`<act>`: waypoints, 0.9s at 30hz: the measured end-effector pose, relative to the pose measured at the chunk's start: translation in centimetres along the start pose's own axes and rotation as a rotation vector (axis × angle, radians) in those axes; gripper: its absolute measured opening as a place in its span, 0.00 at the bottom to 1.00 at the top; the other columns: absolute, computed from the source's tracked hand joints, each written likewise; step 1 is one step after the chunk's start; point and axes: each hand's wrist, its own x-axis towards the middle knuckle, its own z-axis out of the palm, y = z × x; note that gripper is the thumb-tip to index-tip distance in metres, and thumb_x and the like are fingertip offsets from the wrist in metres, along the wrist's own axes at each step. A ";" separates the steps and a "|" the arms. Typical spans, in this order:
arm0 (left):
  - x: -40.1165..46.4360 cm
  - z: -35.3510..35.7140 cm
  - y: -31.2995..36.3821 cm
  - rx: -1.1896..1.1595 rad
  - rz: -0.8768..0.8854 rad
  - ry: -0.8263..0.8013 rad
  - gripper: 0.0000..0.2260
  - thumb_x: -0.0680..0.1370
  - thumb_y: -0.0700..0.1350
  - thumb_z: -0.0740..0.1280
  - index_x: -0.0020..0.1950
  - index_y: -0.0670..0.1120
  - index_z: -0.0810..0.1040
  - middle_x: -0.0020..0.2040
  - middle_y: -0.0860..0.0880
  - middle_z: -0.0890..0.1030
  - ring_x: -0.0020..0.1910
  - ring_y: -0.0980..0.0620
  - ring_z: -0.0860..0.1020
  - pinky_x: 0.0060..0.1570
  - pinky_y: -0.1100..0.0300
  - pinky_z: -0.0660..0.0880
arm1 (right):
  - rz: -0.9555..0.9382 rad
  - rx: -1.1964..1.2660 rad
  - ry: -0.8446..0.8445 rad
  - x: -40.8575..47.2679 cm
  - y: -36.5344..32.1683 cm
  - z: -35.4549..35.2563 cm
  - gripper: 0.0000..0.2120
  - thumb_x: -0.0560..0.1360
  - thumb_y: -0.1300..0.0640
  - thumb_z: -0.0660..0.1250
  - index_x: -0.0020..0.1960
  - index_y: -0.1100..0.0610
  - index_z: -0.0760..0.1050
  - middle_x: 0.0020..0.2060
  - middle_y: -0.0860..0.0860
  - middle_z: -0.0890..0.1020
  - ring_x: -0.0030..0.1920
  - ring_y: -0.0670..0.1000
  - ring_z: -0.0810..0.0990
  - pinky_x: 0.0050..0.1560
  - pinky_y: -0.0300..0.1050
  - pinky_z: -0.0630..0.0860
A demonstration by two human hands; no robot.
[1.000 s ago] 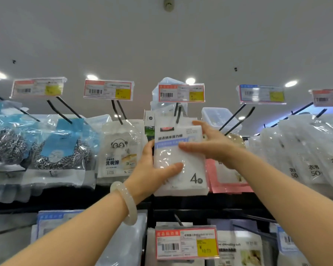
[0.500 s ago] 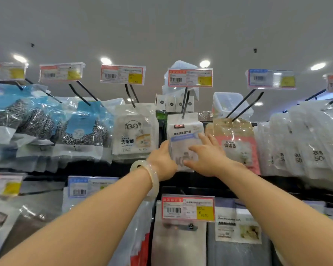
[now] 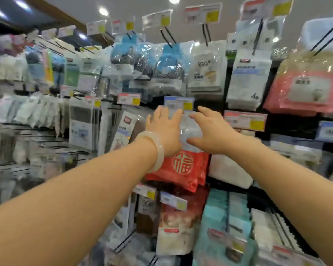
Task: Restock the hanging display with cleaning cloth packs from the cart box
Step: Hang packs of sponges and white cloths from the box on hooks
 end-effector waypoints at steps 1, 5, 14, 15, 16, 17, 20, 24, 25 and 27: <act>-1.6 0.5 -1.5 0.036 -0.044 -0.053 0.38 0.75 0.51 0.64 0.76 0.50 0.43 0.77 0.41 0.46 0.76 0.41 0.41 0.74 0.43 0.45 | -0.035 0.020 -0.049 -0.2 -1.6 1.7 0.36 0.73 0.46 0.67 0.74 0.54 0.56 0.76 0.57 0.53 0.75 0.59 0.52 0.73 0.53 0.54; -8.1 2.7 -8.6 0.185 -0.200 -0.240 0.39 0.76 0.52 0.63 0.76 0.51 0.38 0.77 0.42 0.40 0.75 0.41 0.37 0.71 0.41 0.40 | -0.213 0.015 -0.172 -1.0 -8.3 8.1 0.37 0.73 0.44 0.66 0.75 0.52 0.53 0.76 0.56 0.51 0.75 0.59 0.50 0.74 0.56 0.55; -20.7 6.7 -23.7 0.248 -0.521 -0.477 0.38 0.77 0.52 0.61 0.76 0.50 0.37 0.77 0.42 0.39 0.75 0.41 0.36 0.71 0.40 0.41 | -0.484 0.116 -0.402 -0.1 -26.4 19.6 0.36 0.75 0.45 0.65 0.75 0.51 0.49 0.76 0.56 0.49 0.76 0.59 0.47 0.73 0.56 0.51; -21.7 7.1 -25.4 0.249 -0.556 -0.499 0.38 0.77 0.51 0.61 0.76 0.50 0.37 0.77 0.42 0.39 0.75 0.41 0.37 0.71 0.40 0.41 | -0.507 0.134 -0.417 0.1 -28.6 20.8 0.36 0.75 0.46 0.65 0.75 0.51 0.49 0.76 0.56 0.48 0.76 0.59 0.47 0.73 0.57 0.51; -22.8 7.4 -27.3 0.255 -0.588 -0.516 0.38 0.77 0.51 0.61 0.76 0.50 0.37 0.77 0.41 0.39 0.75 0.41 0.37 0.71 0.40 0.41 | -0.532 0.151 -0.436 0.5 -30.7 22.0 0.36 0.75 0.47 0.65 0.75 0.51 0.49 0.77 0.56 0.47 0.76 0.59 0.46 0.73 0.57 0.51; -23.8 7.8 -29.2 0.264 -0.617 -0.532 0.38 0.77 0.50 0.61 0.76 0.50 0.37 0.77 0.41 0.39 0.75 0.41 0.37 0.71 0.40 0.41 | -0.559 0.167 -0.458 0.8 -32.9 23.2 0.36 0.75 0.48 0.64 0.76 0.51 0.49 0.77 0.56 0.46 0.76 0.59 0.46 0.74 0.58 0.51; -26.9 8.9 -35.5 0.247 -0.709 -0.567 0.37 0.77 0.49 0.61 0.76 0.50 0.38 0.77 0.41 0.38 0.75 0.41 0.37 0.71 0.40 0.42 | -0.627 0.191 -0.522 2.1 -39.3 26.9 0.36 0.76 0.50 0.64 0.76 0.52 0.48 0.77 0.57 0.45 0.76 0.59 0.45 0.74 0.58 0.50; -31.0 9.8 -43.3 0.237 -0.811 -0.623 0.38 0.76 0.51 0.63 0.76 0.49 0.41 0.77 0.41 0.41 0.75 0.40 0.40 0.71 0.40 0.45 | -0.725 0.223 -0.562 3.6 -47.2 31.5 0.32 0.76 0.53 0.63 0.75 0.53 0.51 0.76 0.58 0.49 0.76 0.59 0.47 0.74 0.57 0.52; -31.9 10.1 -45.0 0.230 -0.838 -0.640 0.38 0.76 0.50 0.64 0.76 0.49 0.41 0.77 0.41 0.41 0.75 0.40 0.39 0.71 0.40 0.45 | -0.745 0.227 -0.579 3.9 -49.0 32.6 0.33 0.76 0.53 0.63 0.75 0.53 0.51 0.76 0.58 0.49 0.76 0.60 0.48 0.74 0.57 0.52; -33.7 10.9 -48.1 0.201 -0.902 -0.652 0.38 0.77 0.49 0.63 0.76 0.49 0.40 0.77 0.41 0.40 0.75 0.40 0.38 0.71 0.40 0.43 | -0.771 0.246 -0.626 4.2 -52.3 34.9 0.34 0.75 0.50 0.64 0.75 0.53 0.52 0.76 0.57 0.49 0.75 0.60 0.48 0.73 0.57 0.53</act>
